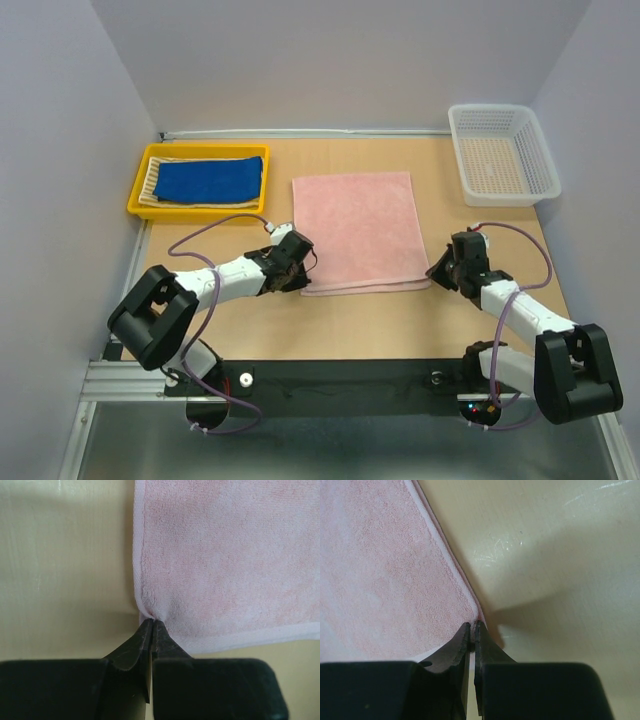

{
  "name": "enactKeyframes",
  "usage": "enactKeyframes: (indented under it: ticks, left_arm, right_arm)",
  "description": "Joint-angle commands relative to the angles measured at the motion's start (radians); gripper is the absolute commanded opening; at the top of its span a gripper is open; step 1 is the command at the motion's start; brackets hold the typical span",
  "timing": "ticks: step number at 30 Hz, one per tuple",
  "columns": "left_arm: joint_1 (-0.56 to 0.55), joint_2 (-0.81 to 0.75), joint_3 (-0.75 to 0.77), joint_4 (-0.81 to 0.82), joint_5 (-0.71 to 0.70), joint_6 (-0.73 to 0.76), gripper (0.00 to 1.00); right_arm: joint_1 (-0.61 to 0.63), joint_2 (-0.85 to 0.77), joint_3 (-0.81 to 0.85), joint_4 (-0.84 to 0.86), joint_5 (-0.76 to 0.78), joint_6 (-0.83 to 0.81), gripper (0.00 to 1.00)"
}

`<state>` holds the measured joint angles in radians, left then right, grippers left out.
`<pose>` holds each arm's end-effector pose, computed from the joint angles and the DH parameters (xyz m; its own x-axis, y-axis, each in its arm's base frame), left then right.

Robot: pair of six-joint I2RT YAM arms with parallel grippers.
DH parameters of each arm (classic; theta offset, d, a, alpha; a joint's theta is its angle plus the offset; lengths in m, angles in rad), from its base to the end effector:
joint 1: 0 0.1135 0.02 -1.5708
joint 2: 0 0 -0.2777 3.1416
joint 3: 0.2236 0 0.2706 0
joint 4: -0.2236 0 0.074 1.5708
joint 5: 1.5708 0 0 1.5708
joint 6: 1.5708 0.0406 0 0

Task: Fold and stack the towels
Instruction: Fold the towel

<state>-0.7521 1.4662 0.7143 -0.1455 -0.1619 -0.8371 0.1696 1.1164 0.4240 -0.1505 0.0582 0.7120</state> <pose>0.2205 -0.1973 0.1641 -0.8285 -0.2287 -0.5112 -0.0216 0.9252 -0.3788 0.2130 0.0341 0.1553 -0.6423 0.5518 -0.5320 0.3821 0.8322 0.4018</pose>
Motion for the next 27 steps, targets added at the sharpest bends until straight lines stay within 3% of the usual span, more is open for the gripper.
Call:
enactKeyframes:
  ticks: [1, 13, 20, 27]
  left_arm:
    - [-0.007, -0.021, -0.021, -0.008, -0.027, -0.004, 0.00]
    - [-0.007, -0.090, 0.339, -0.301, -0.192, 0.099, 0.00]
    - [-0.010, -0.187, 0.162, -0.206, -0.059, 0.055, 0.00]
    - [-0.029, -0.130, -0.032, -0.077, 0.042, 0.027, 0.00]
  right_arm:
    - [-0.007, 0.011, -0.005, 0.034, 0.028, 0.006, 0.03]
    - [-0.008, -0.107, 0.239, -0.069, 0.000, -0.043, 0.02]
    - [-0.008, -0.251, 0.109, -0.112, -0.052, 0.007, 0.03]
    - [-0.008, -0.225, -0.069, -0.104, -0.015, 0.017, 0.04]
